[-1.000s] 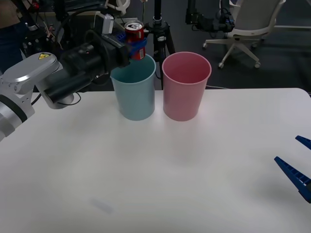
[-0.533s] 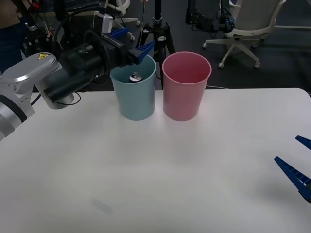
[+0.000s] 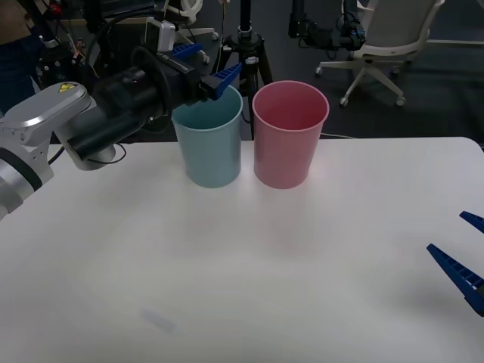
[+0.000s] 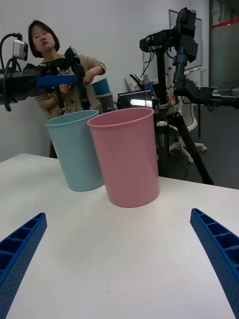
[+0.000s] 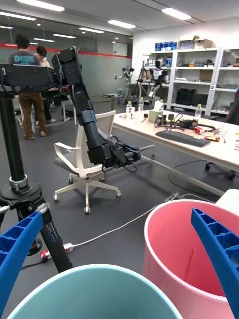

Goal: Grasp the object on the table and drop it into the matching bin: aluminum can to the light blue bin, PET bottle to the pink bin.

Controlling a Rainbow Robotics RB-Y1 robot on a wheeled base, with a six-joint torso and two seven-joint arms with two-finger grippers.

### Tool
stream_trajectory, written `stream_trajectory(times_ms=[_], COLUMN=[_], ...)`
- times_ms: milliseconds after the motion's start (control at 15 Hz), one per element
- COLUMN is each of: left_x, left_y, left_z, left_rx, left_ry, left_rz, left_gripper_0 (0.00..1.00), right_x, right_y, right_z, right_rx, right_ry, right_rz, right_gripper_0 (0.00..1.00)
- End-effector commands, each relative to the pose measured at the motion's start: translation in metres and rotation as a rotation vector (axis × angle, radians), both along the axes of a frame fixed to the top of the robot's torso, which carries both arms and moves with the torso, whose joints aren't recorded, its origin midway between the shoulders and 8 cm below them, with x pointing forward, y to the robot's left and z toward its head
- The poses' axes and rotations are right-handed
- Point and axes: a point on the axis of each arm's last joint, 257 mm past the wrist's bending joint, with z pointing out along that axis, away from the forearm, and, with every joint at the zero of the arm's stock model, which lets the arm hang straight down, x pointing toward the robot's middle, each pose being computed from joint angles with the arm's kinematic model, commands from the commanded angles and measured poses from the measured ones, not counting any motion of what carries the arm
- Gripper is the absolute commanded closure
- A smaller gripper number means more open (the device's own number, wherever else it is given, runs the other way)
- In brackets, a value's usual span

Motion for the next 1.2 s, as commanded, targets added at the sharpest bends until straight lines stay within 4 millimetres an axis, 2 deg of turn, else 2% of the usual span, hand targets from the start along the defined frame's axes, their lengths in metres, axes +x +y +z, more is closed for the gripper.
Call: stream_trajectory(times_ms=[67,400,800,1067,1200], left_x=[-0.009,-0.044,-0.104,-0.127,-0.137], left_y=[0.005,0.032,0.074,0.105,0.125], left_z=[0.000,-0.002,-0.004,-0.011,-0.023], left_rx=[-0.003,0.033,0.029,0.040,0.024], left_ry=[0.013,0.020,-0.043,-0.079,-0.063], left_rz=[-0.018,-0.053,-0.112,-0.102,-0.089], left_gripper_0=[0.00,0.00,0.00,0.00,0.00], right_x=[0.000,0.000,0.000,0.000,0.000], right_y=[0.000,0.000,0.000,0.000,0.000], right_z=[0.000,0.000,0.000,0.000,0.000], right_rx=[0.000,0.000,0.000,0.000,0.000], right_ry=[0.000,0.000,0.000,0.000,0.000], right_rz=[0.000,0.000,0.000,0.000,0.000], right_gripper_0=[0.00,0.00,0.00,0.00,0.00])
